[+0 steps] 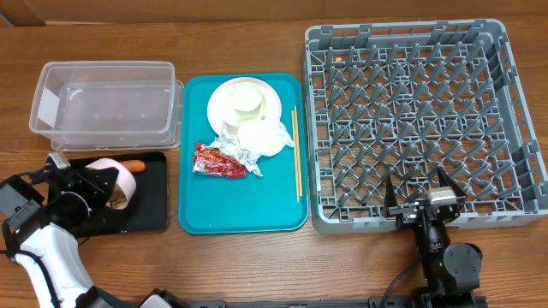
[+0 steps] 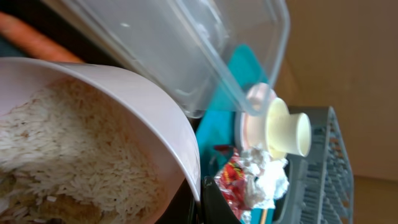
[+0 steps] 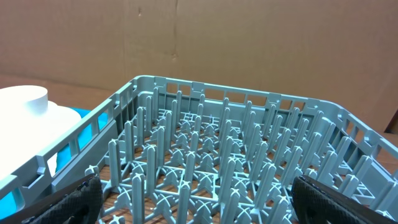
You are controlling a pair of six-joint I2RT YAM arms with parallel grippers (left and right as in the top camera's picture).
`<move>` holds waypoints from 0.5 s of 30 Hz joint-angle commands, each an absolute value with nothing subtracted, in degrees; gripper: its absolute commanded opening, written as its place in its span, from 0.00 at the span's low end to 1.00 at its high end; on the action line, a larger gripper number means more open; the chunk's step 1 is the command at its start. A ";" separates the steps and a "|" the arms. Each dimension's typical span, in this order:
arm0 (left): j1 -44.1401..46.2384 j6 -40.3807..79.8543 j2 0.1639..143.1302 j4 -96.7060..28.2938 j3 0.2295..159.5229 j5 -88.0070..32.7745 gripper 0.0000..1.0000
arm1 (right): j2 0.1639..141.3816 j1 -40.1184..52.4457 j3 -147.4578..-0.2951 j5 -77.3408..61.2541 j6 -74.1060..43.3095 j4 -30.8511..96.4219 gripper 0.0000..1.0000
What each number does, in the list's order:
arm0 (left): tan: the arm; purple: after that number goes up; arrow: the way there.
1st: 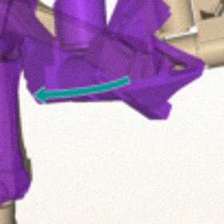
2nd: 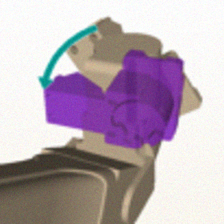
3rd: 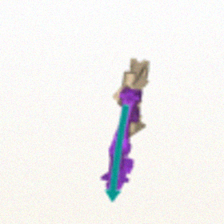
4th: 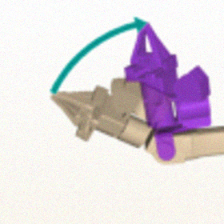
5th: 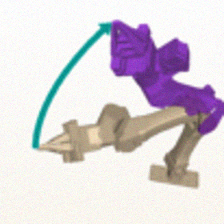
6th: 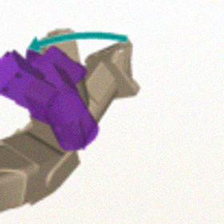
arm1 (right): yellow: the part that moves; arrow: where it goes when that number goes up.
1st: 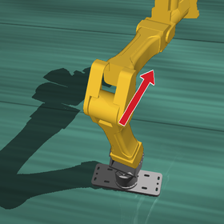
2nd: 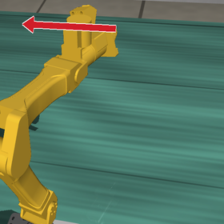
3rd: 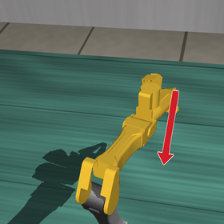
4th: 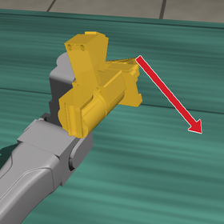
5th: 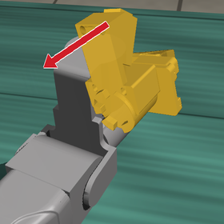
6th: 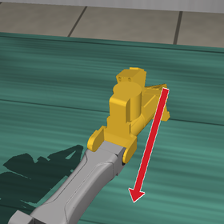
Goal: Sort waste into correct bins and load items into the dishwasher
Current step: 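Tip the pink bowl over the black tray to dump the food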
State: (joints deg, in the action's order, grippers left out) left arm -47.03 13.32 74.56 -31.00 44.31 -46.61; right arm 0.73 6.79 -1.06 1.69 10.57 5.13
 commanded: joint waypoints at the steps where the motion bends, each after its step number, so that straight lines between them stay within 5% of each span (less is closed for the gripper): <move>1: -47.35 8.45 73.38 -30.61 44.01 -54.98 0.04 | 0.16 6.61 -0.45 1.37 10.57 4.64 1.00; 15: -47.35 3.36 73.38 -31.64 44.01 -61.56 0.04 | 0.16 6.61 -0.45 1.37 10.57 4.64 1.00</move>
State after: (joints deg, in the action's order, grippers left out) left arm -47.03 5.48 74.56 -31.70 44.27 -58.00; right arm 0.73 6.79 -1.06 1.69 10.52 5.10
